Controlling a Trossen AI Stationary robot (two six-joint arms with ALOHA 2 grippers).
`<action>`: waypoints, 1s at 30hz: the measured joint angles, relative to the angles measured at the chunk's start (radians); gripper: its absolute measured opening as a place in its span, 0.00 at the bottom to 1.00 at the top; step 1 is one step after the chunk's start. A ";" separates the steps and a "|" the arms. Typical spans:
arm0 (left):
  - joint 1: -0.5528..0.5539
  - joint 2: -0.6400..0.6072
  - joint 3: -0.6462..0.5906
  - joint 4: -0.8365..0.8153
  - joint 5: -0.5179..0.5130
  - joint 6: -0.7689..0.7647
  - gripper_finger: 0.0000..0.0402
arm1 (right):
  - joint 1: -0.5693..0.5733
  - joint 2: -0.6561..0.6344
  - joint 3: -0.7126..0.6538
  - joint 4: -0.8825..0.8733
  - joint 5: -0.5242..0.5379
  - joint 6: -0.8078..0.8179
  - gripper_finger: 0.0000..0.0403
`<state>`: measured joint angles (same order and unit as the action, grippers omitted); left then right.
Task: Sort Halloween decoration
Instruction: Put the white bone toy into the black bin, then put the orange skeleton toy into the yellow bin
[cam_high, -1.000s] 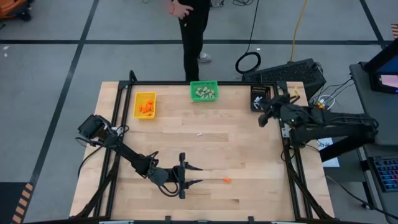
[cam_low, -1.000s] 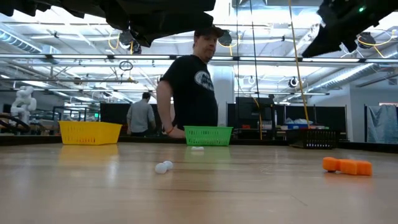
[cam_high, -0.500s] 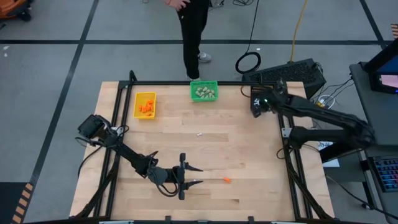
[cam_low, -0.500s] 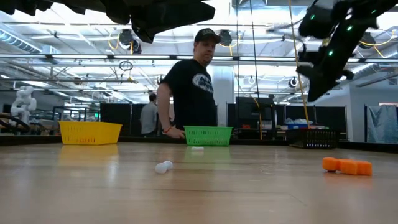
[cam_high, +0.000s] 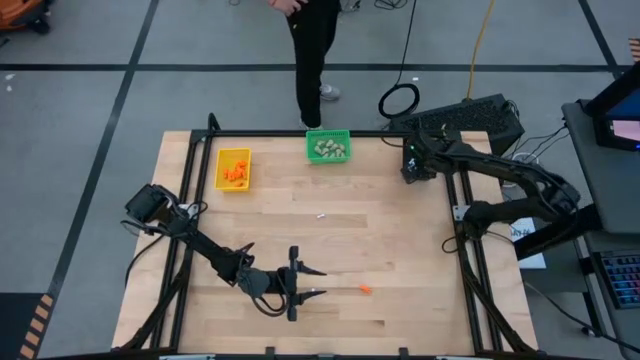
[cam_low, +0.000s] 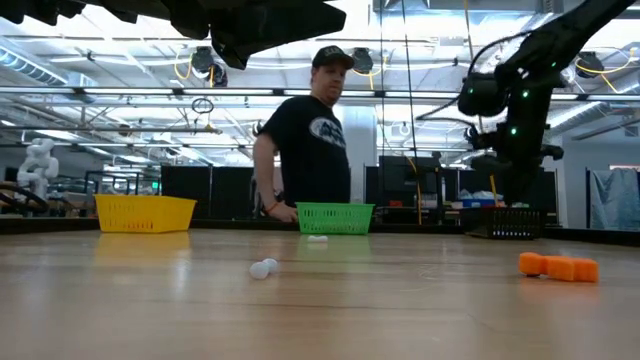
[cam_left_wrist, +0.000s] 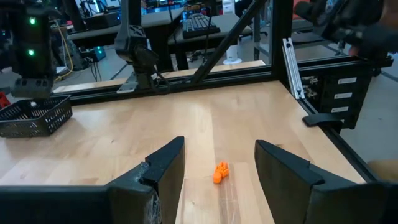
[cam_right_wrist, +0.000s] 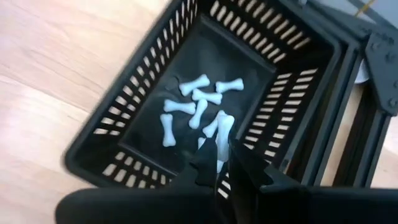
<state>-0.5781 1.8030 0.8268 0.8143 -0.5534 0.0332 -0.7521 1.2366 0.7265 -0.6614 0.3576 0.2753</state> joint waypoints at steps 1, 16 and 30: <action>0.000 0.000 0.000 0.000 0.000 0.000 0.48 | -0.006 0.018 0.000 0.002 0.000 0.000 0.02; -0.005 -0.001 0.000 -0.001 0.008 -0.001 0.48 | -0.040 0.137 0.000 0.060 -0.018 0.026 0.16; -0.007 -0.003 0.000 -0.007 -0.021 -0.004 0.48 | 0.114 -0.195 0.000 0.008 -0.069 0.089 0.38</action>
<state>-0.5852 1.7999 0.8268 0.8077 -0.5743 0.0288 -0.6379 1.0421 0.7261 -0.6538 0.2884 0.3647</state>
